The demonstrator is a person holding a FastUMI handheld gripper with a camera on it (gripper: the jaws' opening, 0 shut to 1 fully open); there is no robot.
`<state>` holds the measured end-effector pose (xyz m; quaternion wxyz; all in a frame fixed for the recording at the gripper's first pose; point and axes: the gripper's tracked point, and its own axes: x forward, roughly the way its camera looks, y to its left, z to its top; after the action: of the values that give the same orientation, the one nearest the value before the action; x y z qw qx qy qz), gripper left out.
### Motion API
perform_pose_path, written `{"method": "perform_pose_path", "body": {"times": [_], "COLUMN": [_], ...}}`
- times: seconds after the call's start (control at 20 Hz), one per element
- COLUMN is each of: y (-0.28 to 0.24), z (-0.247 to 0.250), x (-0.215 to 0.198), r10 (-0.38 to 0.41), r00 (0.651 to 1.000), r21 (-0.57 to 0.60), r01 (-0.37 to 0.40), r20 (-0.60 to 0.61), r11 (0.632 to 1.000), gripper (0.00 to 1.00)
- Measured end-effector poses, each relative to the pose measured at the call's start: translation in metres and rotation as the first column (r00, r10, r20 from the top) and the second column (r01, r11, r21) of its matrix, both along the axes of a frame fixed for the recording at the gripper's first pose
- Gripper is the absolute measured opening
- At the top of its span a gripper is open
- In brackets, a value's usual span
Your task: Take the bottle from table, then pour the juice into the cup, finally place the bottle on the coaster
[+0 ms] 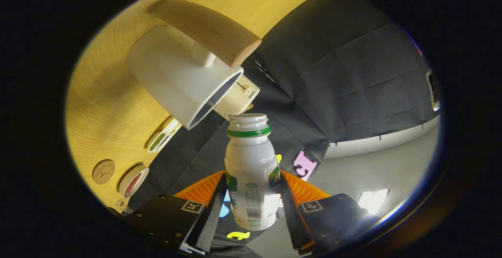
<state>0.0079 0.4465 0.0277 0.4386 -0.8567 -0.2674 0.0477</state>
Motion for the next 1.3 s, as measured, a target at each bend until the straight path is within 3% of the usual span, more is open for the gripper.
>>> {"method": "perform_pose_path", "body": {"times": [0.5,0.6,0.75,0.95,1.15,1.3], "y": [-0.007,-0.010,-0.023,-0.038,-0.049,-0.067], "z": [-0.002,-0.003,-0.008,-0.013,-0.018,-0.028], "x": [-0.002,0.002,0.009,0.018,0.025,0.035], "r10": [-0.010,-0.016,-0.022,0.023,0.090,0.185], "r00": [1.000,0.999,0.982,0.922,0.868,0.808], "r21": [0.014,0.061,0.244,0.485,0.622,0.734], "r01": [0.010,0.019,0.069,0.182,0.273,0.379], "r20": [-0.007,-0.041,-0.188,-0.386,-0.488,-0.560], "r11": [1.000,0.998,0.967,0.855,0.734,0.564], "gripper": [0.74,0.74,0.74,0.74,0.74,0.74]}}
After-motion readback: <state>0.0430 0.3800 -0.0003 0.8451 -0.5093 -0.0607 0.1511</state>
